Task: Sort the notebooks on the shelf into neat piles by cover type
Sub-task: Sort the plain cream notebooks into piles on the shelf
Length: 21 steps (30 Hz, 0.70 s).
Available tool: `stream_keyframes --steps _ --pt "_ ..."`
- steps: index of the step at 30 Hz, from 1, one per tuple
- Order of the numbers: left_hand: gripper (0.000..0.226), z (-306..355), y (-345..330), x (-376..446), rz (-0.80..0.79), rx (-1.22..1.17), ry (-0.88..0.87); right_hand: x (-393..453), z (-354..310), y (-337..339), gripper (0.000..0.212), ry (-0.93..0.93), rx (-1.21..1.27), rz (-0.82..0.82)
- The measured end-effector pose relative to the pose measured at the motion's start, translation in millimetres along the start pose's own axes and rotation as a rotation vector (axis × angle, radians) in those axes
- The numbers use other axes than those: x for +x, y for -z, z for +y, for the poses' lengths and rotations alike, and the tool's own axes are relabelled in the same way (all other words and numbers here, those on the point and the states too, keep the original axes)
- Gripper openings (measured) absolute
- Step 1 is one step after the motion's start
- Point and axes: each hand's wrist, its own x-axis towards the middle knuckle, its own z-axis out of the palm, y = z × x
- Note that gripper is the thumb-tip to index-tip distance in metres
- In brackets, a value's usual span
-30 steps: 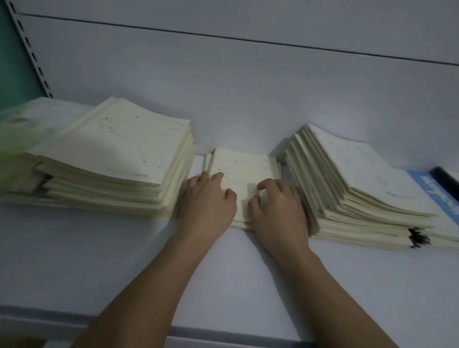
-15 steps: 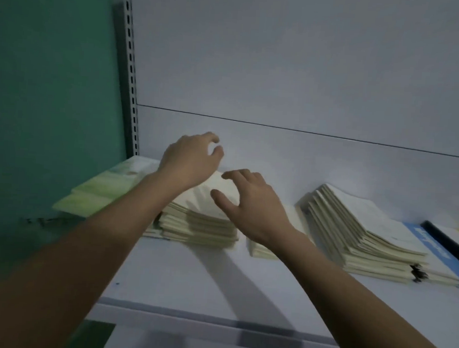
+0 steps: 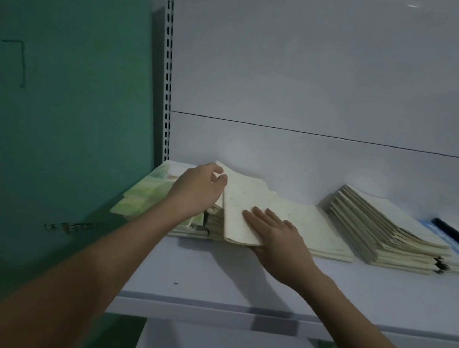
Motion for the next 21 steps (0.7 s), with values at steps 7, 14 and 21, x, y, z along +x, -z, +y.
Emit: stream_keyframes --steps 7,14,21 --pt "0.063 19.2 18.6 -6.3 -0.318 -0.559 0.201 26.2 -11.0 43.4 0.031 -0.278 0.599 0.281" --pt "0.031 -2.5 54.5 -7.0 -0.318 -1.161 0.496 46.1 -46.6 44.3 0.062 0.155 0.371 0.080" --pt "0.037 -52.4 84.2 -5.6 0.011 -1.029 0.465 66.0 -17.3 11.1 0.114 -0.159 0.251 -0.069"
